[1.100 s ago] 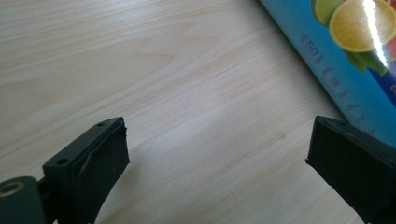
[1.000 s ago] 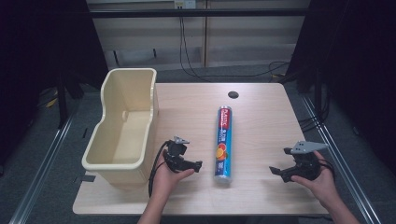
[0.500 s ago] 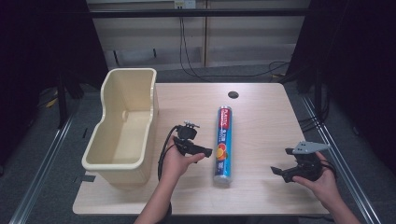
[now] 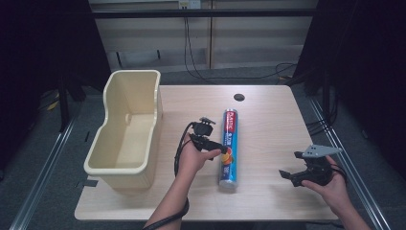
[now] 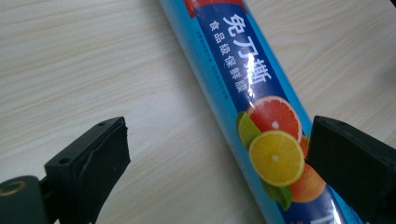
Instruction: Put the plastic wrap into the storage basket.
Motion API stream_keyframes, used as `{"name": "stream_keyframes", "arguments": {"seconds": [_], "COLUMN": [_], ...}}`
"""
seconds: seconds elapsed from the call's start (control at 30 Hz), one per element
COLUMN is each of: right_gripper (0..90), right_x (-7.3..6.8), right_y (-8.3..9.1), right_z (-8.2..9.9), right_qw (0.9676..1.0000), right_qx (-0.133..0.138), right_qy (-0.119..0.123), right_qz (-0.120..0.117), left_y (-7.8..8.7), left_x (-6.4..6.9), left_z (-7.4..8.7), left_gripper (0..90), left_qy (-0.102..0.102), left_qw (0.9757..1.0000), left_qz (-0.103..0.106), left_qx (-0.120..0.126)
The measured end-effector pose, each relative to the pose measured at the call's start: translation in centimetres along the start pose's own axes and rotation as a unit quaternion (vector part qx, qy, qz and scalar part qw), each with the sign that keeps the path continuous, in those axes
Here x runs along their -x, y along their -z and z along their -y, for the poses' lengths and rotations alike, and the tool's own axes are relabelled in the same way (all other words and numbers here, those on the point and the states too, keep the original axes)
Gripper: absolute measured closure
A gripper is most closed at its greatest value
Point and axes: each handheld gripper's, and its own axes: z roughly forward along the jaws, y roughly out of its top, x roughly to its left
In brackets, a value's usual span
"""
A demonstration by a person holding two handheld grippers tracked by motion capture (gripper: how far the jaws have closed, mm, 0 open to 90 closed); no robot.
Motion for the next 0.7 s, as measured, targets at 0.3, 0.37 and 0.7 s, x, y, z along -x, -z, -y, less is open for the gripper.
{"name": "stream_keyframes", "arguments": {"seconds": [0.3,0.37,0.7], "right_gripper": [3.5,3.5,3.5], "right_x": [0.3,0.3,0.3], "right_y": [0.1,0.1,0.2], "right_z": [0.0,0.0,0.0], "right_qw": [1.0,1.0,1.0], "right_qx": [0.001,0.003,0.005], "right_qy": [-0.005,-0.005,-0.007], "right_qz": [0.004,0.003,0.004], "left_y": [-1.3,-1.5,-2.5], "left_x": [0.4,0.6,1.3], "left_z": [-1.1,-1.2,-1.9], "left_gripper": [5.5,5.5,5.6], "left_qy": [0.006,0.009,0.021], "left_qw": [0.9998,0.9998,0.9993], "left_qz": [0.0,0.001,0.007], "left_qx": [-0.018,-0.02,-0.03]}}
